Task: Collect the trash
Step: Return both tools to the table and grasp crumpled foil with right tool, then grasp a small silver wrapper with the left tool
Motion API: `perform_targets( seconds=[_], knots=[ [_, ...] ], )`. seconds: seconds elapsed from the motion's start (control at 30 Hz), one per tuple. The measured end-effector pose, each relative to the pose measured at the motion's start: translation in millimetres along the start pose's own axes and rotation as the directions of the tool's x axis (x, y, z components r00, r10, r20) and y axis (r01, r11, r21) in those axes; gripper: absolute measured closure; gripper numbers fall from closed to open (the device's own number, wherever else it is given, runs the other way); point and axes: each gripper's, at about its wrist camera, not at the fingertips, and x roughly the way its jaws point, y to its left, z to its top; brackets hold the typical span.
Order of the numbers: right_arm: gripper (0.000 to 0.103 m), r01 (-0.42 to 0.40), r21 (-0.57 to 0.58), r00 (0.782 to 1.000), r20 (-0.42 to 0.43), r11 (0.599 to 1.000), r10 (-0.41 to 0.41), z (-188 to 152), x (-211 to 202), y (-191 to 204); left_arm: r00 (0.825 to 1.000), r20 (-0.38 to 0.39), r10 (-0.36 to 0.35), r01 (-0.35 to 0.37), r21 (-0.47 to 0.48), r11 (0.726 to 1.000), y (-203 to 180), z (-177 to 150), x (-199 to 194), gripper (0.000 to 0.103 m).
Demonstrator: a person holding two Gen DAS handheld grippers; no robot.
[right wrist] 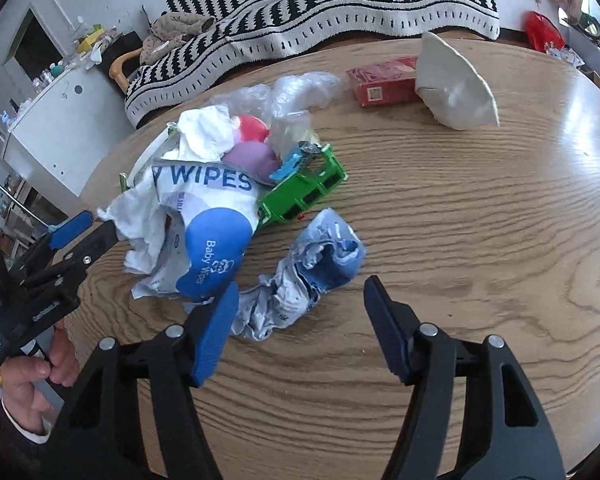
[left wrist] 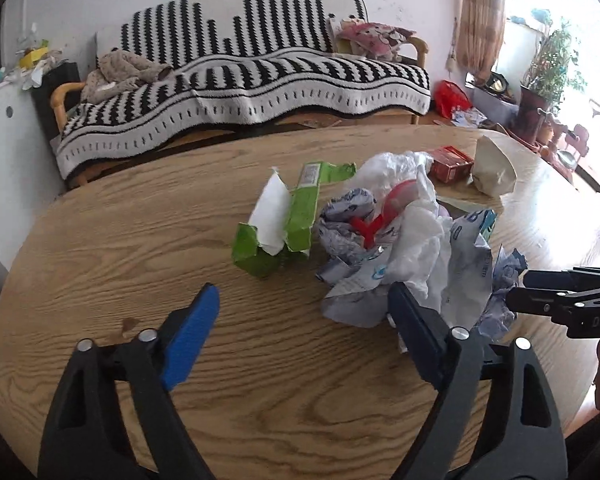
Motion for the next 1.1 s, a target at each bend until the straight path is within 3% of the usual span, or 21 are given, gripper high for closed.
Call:
perform_targets(
  seconds=[0.2,0.3,0.33,0.37,0.4,0.43,0.53,0.8,1.1],
  knots=[
    [0.048,0.011,0.01,1.0,-0.007,1.0,-0.011,2,12,1,0.999,0.008,-0.033,0.033,-0.005,0.999,7,5,15,0.026],
    [0.062,0.019,0.004,1.0,0.005,1.0,-0.019,5,15,3,0.998,-0.006,-0.067,0.067,-0.049,0.997,9,6,24,0.044],
    [0.067,0.019,0.005,1.0,0.007,1.0,-0.019,5,16,3,0.997,-0.008,-0.075,0.075,-0.05,0.996,7,6,24,0.052],
    [0.073,0.015,0.008,1.0,0.011,1.0,-0.015,5,16,4,0.997,-0.008,-0.081,0.08,-0.046,0.996,6,6,24,0.068],
    [0.075,0.014,0.005,1.0,0.017,1.0,-0.014,5,14,5,0.997,-0.009,-0.082,0.082,-0.033,0.996,1,6,22,0.071],
    [0.078,0.015,0.0,1.0,0.02,1.0,-0.015,6,12,5,0.997,-0.011,-0.075,0.074,-0.02,0.997,-1,7,21,0.083],
    [0.079,0.015,-0.004,0.999,0.047,1.0,-0.015,7,2,2,0.996,-0.015,-0.085,0.085,-0.001,0.996,-5,8,12,0.096],
    [0.079,-0.019,-0.009,0.992,0.122,1.0,0.02,10,-38,-11,0.999,0.046,-0.002,0.002,-0.008,1.0,-5,12,-40,0.098],
    [0.079,-0.019,0.006,0.985,0.172,1.0,0.018,1,-73,-29,0.995,0.099,0.021,-0.015,-0.059,0.998,-10,20,-76,0.099]
  ],
)
